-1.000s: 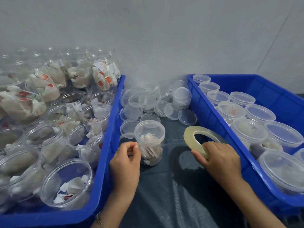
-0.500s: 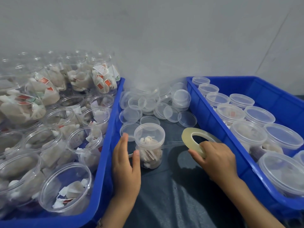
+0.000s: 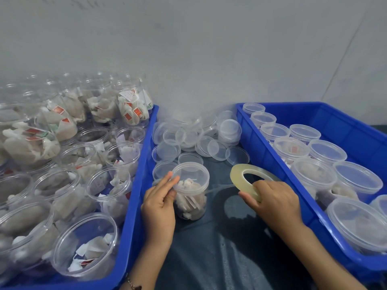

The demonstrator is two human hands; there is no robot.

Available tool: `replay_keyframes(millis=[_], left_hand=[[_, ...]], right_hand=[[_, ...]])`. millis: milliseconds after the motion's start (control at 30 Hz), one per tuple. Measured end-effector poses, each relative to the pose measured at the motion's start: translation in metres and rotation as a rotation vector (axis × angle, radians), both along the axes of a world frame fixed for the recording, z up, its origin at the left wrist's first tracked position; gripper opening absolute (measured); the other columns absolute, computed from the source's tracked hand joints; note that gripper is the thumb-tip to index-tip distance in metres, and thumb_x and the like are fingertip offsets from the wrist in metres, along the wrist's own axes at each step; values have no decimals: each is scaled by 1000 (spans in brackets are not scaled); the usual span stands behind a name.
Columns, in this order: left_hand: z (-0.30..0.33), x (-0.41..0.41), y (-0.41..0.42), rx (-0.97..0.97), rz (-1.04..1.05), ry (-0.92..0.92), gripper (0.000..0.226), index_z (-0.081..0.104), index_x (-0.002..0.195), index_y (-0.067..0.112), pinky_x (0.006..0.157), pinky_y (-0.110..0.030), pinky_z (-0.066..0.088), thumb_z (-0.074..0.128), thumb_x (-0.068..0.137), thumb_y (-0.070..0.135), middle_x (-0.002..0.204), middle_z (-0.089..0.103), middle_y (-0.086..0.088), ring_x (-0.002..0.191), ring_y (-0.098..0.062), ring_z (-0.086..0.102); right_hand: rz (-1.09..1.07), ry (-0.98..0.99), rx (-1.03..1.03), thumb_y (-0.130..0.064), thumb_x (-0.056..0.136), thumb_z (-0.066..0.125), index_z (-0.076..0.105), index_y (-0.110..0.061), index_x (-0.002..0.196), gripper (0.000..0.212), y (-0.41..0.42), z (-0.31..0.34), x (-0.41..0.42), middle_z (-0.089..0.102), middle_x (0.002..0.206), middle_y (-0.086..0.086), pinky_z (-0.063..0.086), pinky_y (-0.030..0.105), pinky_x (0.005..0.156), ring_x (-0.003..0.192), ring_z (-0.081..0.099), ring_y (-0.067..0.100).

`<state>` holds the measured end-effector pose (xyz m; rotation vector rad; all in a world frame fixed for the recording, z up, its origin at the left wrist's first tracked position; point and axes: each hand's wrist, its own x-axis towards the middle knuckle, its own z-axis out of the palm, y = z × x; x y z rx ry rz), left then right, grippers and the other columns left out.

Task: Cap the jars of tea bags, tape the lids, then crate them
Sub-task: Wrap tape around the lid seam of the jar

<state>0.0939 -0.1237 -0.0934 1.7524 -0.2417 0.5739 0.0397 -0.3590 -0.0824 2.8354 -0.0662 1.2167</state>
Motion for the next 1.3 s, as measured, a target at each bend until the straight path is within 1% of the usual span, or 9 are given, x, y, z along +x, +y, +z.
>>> replay_keyframes(millis=[200,333,433,500,600,867,967,1133,1300], left_hand=[[9,-7,-7,-21,66,78,51,66,114,18,98,-7,33,42,87,-18,121,55,17,122,-17,53],[25,-15,-23,393,83,-223,40,59,125,3,108,-35,34,46,91,17,134,55,-10,128,-23,46],[32,-11,-32,891,11,-156,55,52,134,9,114,-45,20,52,92,44,143,47,-10,137,-29,37],[33,-8,-32,981,-35,-134,56,58,128,7,109,-49,29,70,83,37,134,56,-12,128,-30,49],[25,-4,-28,943,-4,-248,56,69,110,3,91,-59,44,87,61,23,113,68,-14,106,-34,64],[23,-3,-26,816,-85,-248,40,65,119,6,105,-51,25,70,80,16,124,63,-13,118,-33,57],[28,-6,-25,741,-112,-124,38,62,125,16,109,-38,20,62,88,19,133,58,-1,125,-28,50],[36,-10,-19,764,-137,-241,47,73,108,14,79,-38,41,79,66,-7,110,71,6,89,-30,64],[29,-8,-6,672,-259,-271,61,71,110,13,98,-20,41,62,65,-27,113,67,9,115,-18,59]], right_hand=[[-3,33,-12,-55,82,45,57,-8,54,56,1,7,-1,51,45,3,44,33,48,42,51,26],[13,53,-53,-59,89,34,54,-7,55,65,3,14,2,49,45,5,41,32,47,40,49,28],[31,84,-112,-57,85,42,49,-8,54,58,2,20,7,47,44,6,39,34,44,39,47,28],[23,138,-137,-55,74,55,49,-8,55,51,2,23,12,47,44,6,40,35,44,39,48,28],[20,209,-117,-56,72,62,49,-8,58,52,2,22,23,51,47,7,42,36,47,43,52,29],[4,402,-91,-63,89,40,54,-12,103,54,10,20,68,65,102,3,34,31,78,97,59,23],[-3,459,-149,-62,90,37,51,-12,106,55,14,22,78,62,104,4,32,31,78,98,57,22],[9,500,-132,-62,89,39,52,-11,103,54,15,25,81,62,104,4,32,31,80,99,57,22],[100,551,-142,-64,88,40,51,-12,99,54,15,30,79,60,97,0,33,30,81,93,57,19]])
